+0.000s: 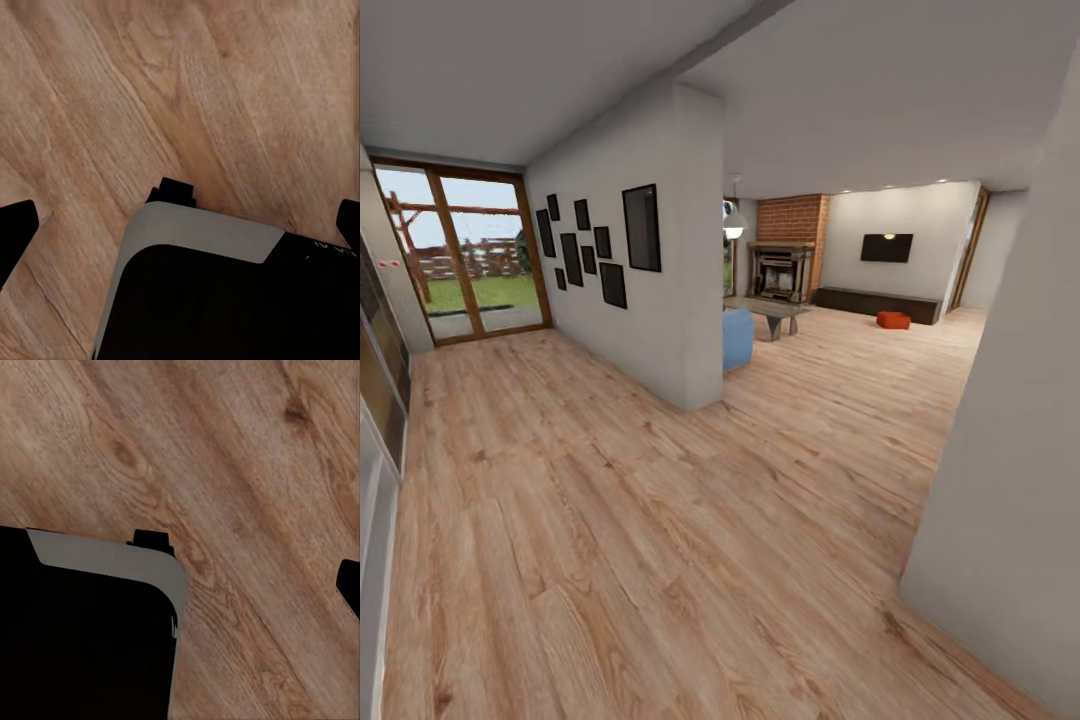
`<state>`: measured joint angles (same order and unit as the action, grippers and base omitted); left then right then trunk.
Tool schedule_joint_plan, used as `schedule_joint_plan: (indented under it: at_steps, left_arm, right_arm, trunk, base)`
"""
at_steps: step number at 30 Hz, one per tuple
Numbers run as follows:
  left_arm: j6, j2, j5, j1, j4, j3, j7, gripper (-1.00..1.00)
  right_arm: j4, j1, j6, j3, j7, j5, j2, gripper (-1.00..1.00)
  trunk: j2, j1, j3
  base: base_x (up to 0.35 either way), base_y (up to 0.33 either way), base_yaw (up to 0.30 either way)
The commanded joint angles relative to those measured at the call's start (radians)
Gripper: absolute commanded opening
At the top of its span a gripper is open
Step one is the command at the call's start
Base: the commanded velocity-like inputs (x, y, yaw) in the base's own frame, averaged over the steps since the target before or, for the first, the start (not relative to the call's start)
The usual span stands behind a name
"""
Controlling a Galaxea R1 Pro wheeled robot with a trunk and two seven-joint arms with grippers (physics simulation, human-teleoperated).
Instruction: Move the two storage containers from the living room to the garage. In the garage, place one container on the floor and stack the other container on top of it (either order is fine).
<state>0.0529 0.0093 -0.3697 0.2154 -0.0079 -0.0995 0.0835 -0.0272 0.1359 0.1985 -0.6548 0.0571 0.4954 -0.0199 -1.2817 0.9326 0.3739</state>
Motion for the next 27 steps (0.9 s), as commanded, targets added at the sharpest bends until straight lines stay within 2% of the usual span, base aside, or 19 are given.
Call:
schedule_joint_plan:
  at_steps: [1,27]
  left_arm:
    - [0.002,0.000,-0.008,0.001,0.000,-0.008,0.002,1.00]
    - [0.003,0.000,-0.008,0.001,0.000,-0.009,0.002,1.00]
  right_arm:
    - [-0.002,0.001,0.003,-0.009,0.000,0.007,0.000,1.00]
    - [-0.002,0.001,0.008,-0.007,0.006,0.007,0.003,1.00]
  trunk:
    - [-0.001,0.001,0.001]
    - [-0.001,0.001,0.001]
  base:
    - [0.323,0.000,0.004]
    - [0.323,0.000,-0.013]
